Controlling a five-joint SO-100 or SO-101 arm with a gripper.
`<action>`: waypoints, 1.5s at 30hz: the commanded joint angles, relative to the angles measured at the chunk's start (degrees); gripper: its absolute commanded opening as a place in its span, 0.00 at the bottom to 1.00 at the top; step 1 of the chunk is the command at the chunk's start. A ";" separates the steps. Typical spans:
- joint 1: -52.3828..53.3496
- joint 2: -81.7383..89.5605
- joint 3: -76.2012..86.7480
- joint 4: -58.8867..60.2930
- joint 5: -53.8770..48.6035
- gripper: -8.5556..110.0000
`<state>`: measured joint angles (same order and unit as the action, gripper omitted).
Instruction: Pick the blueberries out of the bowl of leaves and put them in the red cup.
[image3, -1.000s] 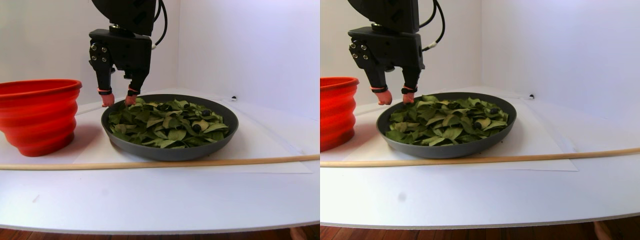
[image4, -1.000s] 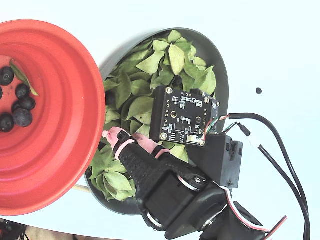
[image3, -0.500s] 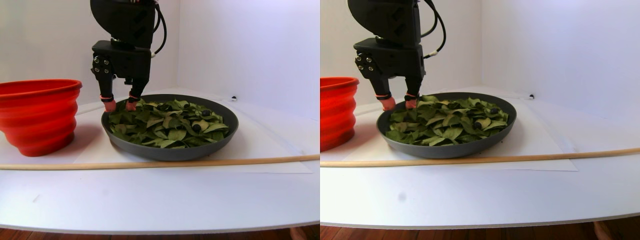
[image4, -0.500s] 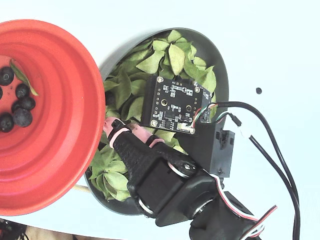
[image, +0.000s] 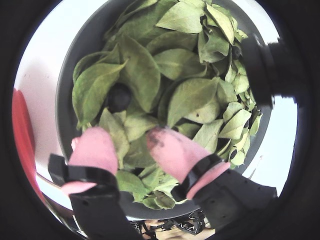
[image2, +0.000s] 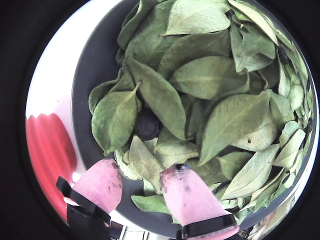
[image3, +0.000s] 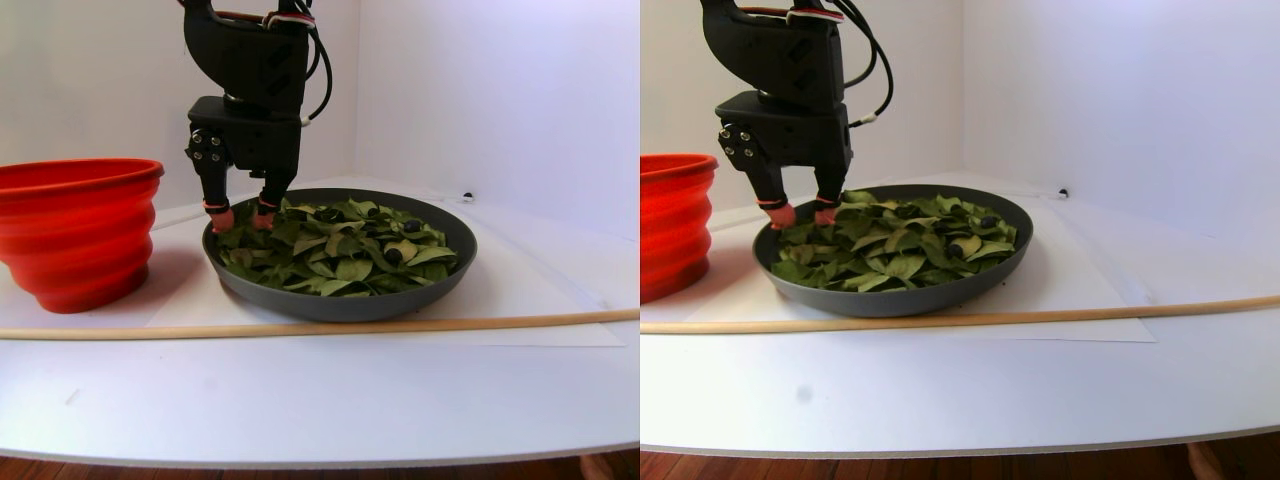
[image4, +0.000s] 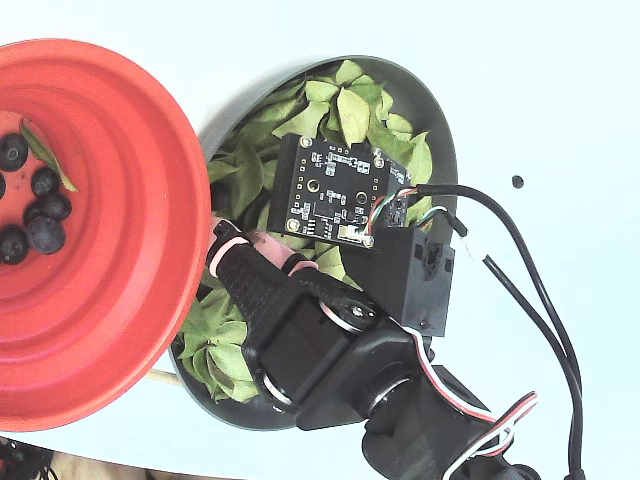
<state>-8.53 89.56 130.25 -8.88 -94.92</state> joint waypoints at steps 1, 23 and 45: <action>-0.97 0.26 -2.72 -1.49 0.79 0.20; -1.14 -4.22 -6.24 -2.99 1.85 0.19; 0.53 -6.86 -7.29 -4.83 0.79 0.20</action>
<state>-8.17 82.18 124.89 -12.30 -93.87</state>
